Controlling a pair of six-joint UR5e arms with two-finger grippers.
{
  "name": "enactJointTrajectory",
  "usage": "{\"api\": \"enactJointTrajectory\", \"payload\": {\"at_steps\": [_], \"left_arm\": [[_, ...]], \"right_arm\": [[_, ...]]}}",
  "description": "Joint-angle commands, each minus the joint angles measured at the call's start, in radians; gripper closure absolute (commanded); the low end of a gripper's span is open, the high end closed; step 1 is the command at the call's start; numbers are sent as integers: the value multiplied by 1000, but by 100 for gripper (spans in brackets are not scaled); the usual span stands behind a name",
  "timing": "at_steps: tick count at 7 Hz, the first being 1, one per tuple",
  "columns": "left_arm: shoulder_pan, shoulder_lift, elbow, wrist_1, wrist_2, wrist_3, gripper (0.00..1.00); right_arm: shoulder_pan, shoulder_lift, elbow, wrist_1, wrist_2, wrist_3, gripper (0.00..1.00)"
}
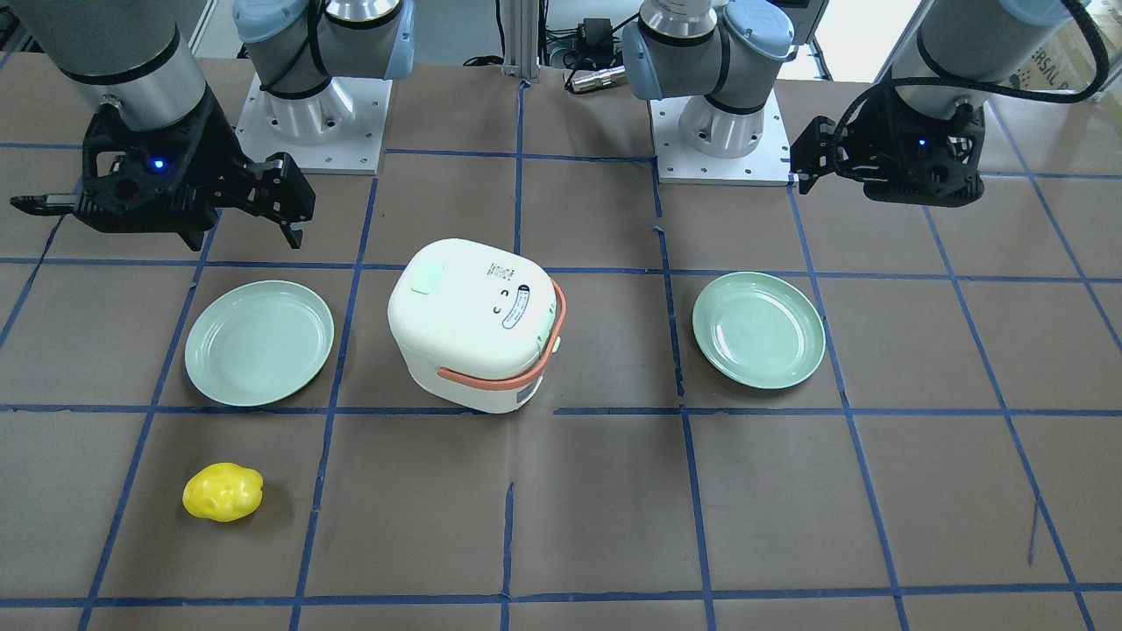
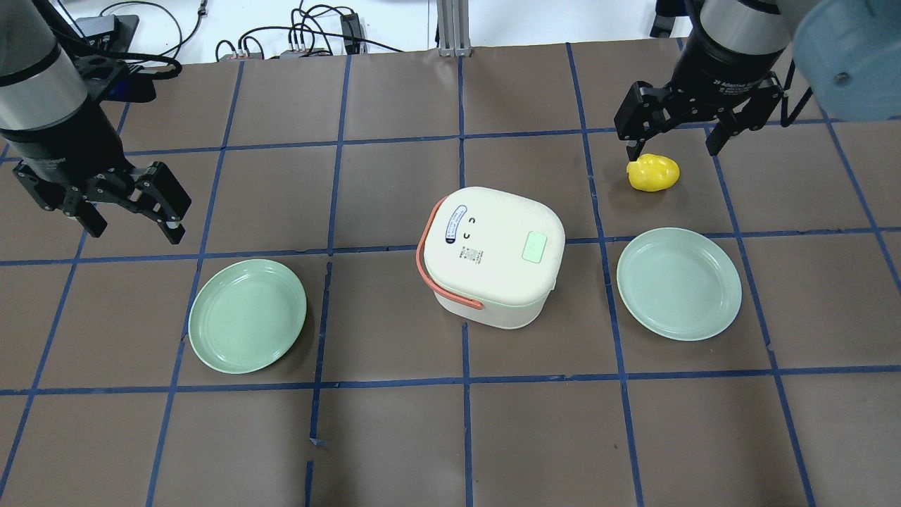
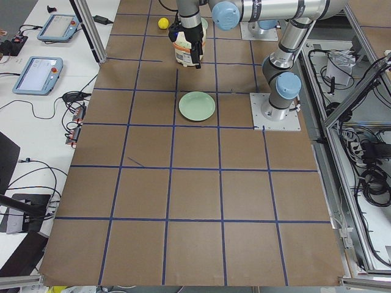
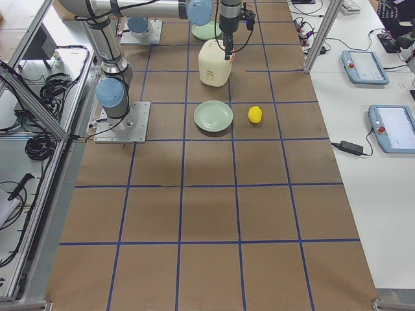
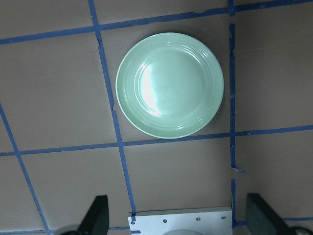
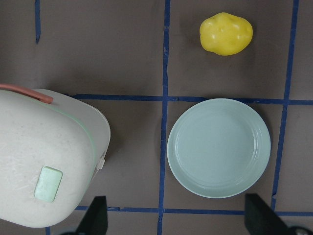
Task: Press rice cooker button
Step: 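Move the right gripper over the white rice cooker's lid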
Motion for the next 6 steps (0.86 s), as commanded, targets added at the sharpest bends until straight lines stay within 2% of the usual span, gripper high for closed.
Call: {"api": "enactJointTrajectory", "payload": {"at_steps": [1, 2, 4, 5, 6], "left_arm": [[0, 0, 0, 0, 0, 0, 0], [0, 0, 0, 0, 0, 0, 0], [0, 0, 0, 0, 0, 0, 0], [0, 0, 0, 0, 0, 0, 0], [0, 0, 0, 0, 0, 0, 0]], "right_arm": [[2, -2, 7, 1, 51, 12, 0], [11, 3, 4, -2, 68, 17, 0], [84, 12, 13, -16, 66, 172, 3], [123, 24, 20, -29, 67, 211, 18], [158, 37, 58, -101, 66, 263, 34]]}}
